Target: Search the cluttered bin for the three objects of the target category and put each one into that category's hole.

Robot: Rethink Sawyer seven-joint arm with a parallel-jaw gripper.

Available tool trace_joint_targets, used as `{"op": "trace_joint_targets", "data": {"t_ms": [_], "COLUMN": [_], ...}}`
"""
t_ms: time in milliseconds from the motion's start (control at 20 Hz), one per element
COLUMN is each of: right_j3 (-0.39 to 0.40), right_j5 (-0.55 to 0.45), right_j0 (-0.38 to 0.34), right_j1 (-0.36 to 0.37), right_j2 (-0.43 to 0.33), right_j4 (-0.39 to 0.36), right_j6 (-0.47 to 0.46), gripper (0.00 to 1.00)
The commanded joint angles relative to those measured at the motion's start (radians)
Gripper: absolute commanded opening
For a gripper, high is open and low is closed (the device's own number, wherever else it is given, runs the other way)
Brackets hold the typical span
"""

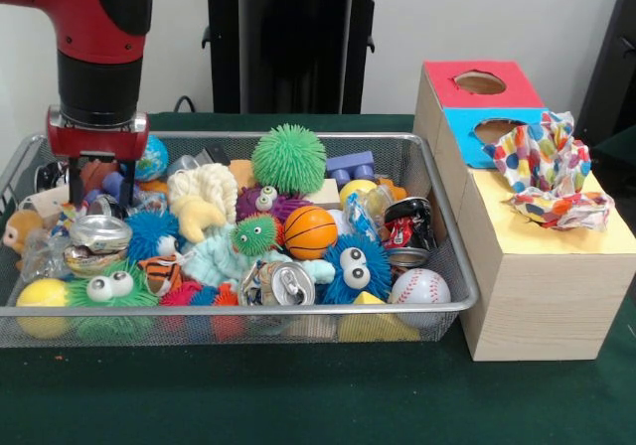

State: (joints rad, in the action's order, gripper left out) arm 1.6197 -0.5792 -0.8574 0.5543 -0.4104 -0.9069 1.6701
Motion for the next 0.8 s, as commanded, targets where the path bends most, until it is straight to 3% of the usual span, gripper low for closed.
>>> {"op": "trace_joint_targets", "data": {"t_ms": [50,700,800], "right_j3": [-0.001,-0.009,0.022], "right_j5": [-0.026,0.018,0.004], "right_j0": [0.004,0.037,0.031], "right_j1": [-0.013,-0.016,0.024], "right_j2": [-0.068,-0.037,-0.04], "right_j4": [-0.042,-0.066,-0.049], "right_j6": [-0.249,-0.176,-0.188], "gripper": [1.0,1.0,1.0]}}
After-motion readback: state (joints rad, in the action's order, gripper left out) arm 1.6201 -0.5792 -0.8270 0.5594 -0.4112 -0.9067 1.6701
